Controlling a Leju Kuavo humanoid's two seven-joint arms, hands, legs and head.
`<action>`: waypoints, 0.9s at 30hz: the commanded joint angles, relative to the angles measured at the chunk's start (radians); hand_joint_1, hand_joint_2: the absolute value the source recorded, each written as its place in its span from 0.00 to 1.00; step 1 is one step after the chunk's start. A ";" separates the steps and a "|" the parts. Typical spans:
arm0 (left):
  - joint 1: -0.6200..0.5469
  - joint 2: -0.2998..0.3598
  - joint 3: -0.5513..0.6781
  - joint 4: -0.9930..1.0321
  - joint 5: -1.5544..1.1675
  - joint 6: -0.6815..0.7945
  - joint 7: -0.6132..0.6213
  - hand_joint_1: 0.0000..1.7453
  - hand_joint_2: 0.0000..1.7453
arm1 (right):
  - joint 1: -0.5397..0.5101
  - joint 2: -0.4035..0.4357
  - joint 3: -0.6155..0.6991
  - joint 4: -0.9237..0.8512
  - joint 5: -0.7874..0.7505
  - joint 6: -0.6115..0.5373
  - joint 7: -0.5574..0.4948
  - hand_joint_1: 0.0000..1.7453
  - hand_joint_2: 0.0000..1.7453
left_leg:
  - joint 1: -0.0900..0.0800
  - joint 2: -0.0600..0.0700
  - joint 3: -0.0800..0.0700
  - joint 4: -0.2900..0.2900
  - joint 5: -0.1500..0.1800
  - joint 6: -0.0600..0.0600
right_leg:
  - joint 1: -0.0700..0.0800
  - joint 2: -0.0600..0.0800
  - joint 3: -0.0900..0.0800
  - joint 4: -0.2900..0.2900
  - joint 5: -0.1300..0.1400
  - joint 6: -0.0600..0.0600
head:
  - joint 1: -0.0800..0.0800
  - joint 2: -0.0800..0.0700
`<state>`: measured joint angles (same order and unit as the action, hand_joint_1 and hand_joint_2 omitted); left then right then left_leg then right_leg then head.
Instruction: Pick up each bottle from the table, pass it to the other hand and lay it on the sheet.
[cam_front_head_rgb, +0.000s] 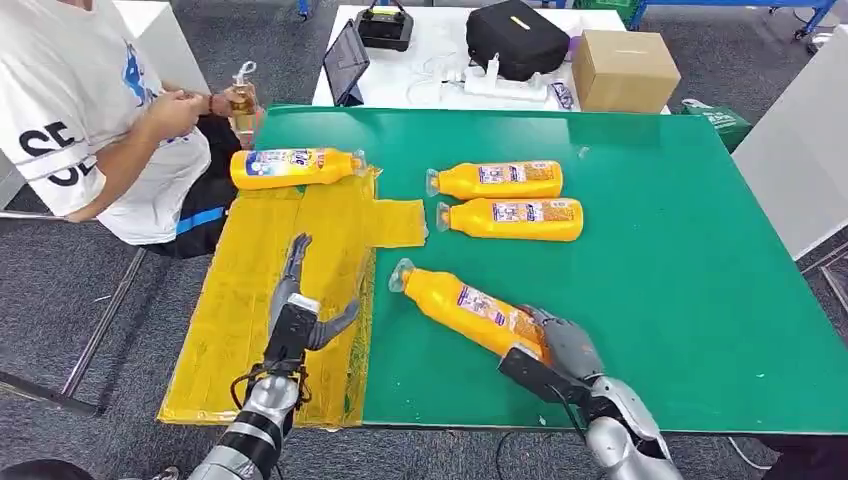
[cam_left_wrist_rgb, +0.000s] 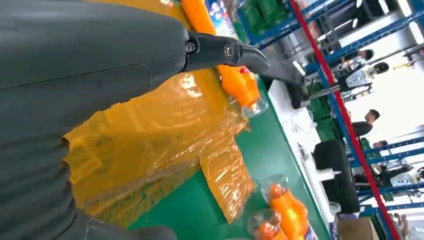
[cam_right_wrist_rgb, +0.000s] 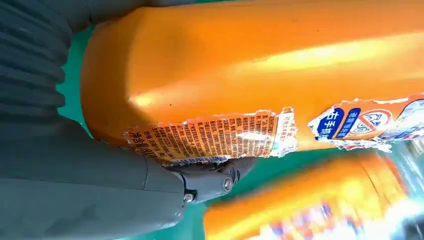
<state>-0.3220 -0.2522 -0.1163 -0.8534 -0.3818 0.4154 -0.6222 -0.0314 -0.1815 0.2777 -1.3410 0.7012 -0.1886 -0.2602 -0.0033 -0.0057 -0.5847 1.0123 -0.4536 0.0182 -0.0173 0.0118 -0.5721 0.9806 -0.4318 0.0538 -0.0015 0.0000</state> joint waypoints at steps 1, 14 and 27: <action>0.080 -0.037 -0.023 -0.157 0.211 -0.221 0.084 0.00 1.00 | 0.092 0.266 -0.173 -0.321 -0.029 -0.452 -0.198 1.00 1.00 | 0.001 0.001 -0.001 0.001 -0.001 -0.001 | 0.001 0.000 -0.002 0.001 -0.001 -0.002 | 0.000 0.000; 0.085 -0.025 -0.092 -0.200 0.304 -0.269 0.127 0.00 1.00 | 0.126 0.331 -0.228 -0.371 -0.032 -0.509 -0.302 1.00 1.00 | 0.002 0.000 -0.001 0.000 0.000 -0.001 | 0.002 -0.001 -0.001 -0.001 0.000 -0.002 | 0.000 0.000; 0.094 -0.011 -0.123 -0.245 0.440 -0.414 0.157 0.00 1.00 | 0.134 0.387 -0.274 -0.353 -0.056 -0.509 -0.400 1.00 1.00 | 0.001 0.000 -0.001 0.000 0.000 -0.001 | 0.001 -0.001 -0.001 0.000 0.000 -0.002 | 0.000 0.000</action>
<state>-0.2285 -0.2869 -0.1900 -1.0685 -0.0759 0.1411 -0.5009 0.1072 0.1427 0.0820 -1.7159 0.6756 -0.6916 -0.5672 -0.0032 -0.0058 -0.5871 1.0120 -0.4533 0.0186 -0.0173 0.0118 -0.5748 0.9806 -0.4320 0.0539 -0.0015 0.0000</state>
